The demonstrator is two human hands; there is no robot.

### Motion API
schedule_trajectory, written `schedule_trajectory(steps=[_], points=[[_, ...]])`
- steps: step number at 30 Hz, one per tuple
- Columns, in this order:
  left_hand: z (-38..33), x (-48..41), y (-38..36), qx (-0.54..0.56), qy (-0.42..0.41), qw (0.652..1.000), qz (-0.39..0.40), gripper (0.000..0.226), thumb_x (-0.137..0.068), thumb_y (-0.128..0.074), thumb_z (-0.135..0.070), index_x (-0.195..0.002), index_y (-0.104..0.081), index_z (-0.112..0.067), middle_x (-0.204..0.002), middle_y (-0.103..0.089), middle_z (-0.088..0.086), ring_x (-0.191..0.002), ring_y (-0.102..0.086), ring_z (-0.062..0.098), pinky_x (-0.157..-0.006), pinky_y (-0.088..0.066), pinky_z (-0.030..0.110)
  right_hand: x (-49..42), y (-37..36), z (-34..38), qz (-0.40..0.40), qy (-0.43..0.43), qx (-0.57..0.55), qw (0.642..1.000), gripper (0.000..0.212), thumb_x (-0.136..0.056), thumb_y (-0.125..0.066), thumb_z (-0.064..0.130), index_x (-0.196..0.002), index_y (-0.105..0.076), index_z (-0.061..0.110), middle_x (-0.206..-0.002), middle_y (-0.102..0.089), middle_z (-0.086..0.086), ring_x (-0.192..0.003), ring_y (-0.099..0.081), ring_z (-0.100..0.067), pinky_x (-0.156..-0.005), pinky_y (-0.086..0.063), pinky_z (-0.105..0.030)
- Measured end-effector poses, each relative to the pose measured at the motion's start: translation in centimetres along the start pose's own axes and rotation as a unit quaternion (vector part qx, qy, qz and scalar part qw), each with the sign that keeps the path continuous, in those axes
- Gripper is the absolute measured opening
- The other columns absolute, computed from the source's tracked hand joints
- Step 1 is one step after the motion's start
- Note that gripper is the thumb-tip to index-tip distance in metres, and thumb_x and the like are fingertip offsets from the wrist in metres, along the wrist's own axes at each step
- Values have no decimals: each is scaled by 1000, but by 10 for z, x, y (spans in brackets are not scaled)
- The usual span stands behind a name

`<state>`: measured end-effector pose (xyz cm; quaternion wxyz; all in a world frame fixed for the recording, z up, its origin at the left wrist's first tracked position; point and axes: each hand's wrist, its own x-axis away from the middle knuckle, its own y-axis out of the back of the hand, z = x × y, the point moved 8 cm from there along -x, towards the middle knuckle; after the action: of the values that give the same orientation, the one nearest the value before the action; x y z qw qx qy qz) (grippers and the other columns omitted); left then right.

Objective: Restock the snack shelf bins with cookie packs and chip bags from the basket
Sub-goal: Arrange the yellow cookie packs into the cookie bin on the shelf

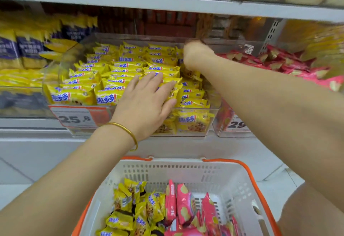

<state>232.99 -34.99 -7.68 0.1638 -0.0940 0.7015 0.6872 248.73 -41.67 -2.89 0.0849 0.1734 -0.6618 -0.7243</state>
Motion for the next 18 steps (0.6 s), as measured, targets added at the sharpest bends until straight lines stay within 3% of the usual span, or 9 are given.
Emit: schedule_trajectory(steps=[2, 5, 7, 11, 18], points=[[0, 1, 1, 7, -5, 1000, -2, 76, -83, -3, -55, -142, -38, -25, -151, -33, 6, -142, -22, 26, -115, -13, 44, -16, -6, 3, 15, 17, 31, 999, 25, -87, -53, 2, -111, -56, 6, -121, -57, -16, -97, -56, -32, -72, -42, -35], [0, 0, 1, 15, -7, 1000, -8, 71, -86, -8, -53, -139, -44, -21, -148, -38, 9, -140, -27, 28, -114, -18, 46, -28, -4, 3, 14, 43, 119, 992, 47, -83, -66, 10, -127, -51, 12, -128, -55, -13, -113, -52, -32, -81, -43, -38], [0, 0, 0, 17, -6, 1000, -8, 70, -87, -9, -53, -139, -44, -21, -147, -39, 10, -140, -28, 29, -114, -18, 46, -28, -4, 2, 14, 70, 157, 985, 45, -83, -68, 13, -124, -51, 15, -126, -55, -12, -111, -51, -32, -77, -42, -38], [1, 1, 0, 20, -4, 1000, -13, 69, -88, -10, -53, -139, -45, -22, -147, -40, 10, -140, -28, 29, -113, -19, 47, -29, -7, -3, 0, 93, 138, 986, 32, -84, -64, 6, -111, -51, 15, -113, -58, -11, -86, -51, -28, -66, -38, -31], [2, 1, 0, 38, -14, 999, -7, 72, -85, -7, -54, -140, -42, -23, -150, -36, 6, -142, -24, 26, -114, -16, 42, -26, -13, 5, 40, 110, 120, 986, 45, -83, -62, -1, -125, -49, 6, -121, -56, -15, -97, -57, -31, -71, -43, -30]])
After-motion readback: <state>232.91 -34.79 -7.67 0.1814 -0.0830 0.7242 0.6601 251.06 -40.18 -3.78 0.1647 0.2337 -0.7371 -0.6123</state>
